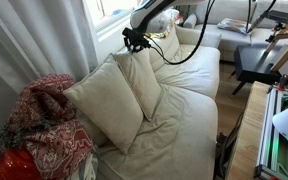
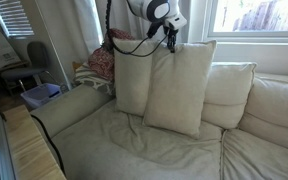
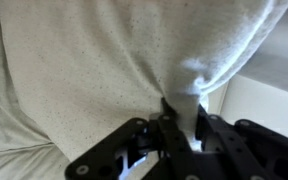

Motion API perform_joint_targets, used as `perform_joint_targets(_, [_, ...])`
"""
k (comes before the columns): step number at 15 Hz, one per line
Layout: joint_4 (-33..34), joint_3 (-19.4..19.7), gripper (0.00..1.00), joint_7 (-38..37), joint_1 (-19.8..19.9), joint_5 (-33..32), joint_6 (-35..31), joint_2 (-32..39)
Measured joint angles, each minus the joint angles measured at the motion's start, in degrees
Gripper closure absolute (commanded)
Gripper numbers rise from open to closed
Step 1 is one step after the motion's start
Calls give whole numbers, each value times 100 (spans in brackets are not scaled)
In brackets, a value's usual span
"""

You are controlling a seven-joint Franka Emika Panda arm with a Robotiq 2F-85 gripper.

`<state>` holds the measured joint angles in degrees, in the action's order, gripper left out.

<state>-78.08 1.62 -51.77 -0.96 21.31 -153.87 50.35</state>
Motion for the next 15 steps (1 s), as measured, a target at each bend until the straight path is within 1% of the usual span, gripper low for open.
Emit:
perform_joint_targets(1, [0, 0, 97, 13, 25, 0, 113, -31])
perform_joint_targets(4, [-54, -3, 95, 216, 149, 0, 659, -241])
perform_joint_targets(9, [-388, 76, 95, 965, 434, -80, 1684, -884])
perform_joint_targets(12, [-603, 185, 95, 1311, 445, -374, 2370, -1353])
perform_joint_targets(14, [-670, 202, 95, 1396, 368, -661, 2801, -1684])
perform_joint_targets(15, [-676, 203, 82, 1399, 302, -808, 2994, -1850])
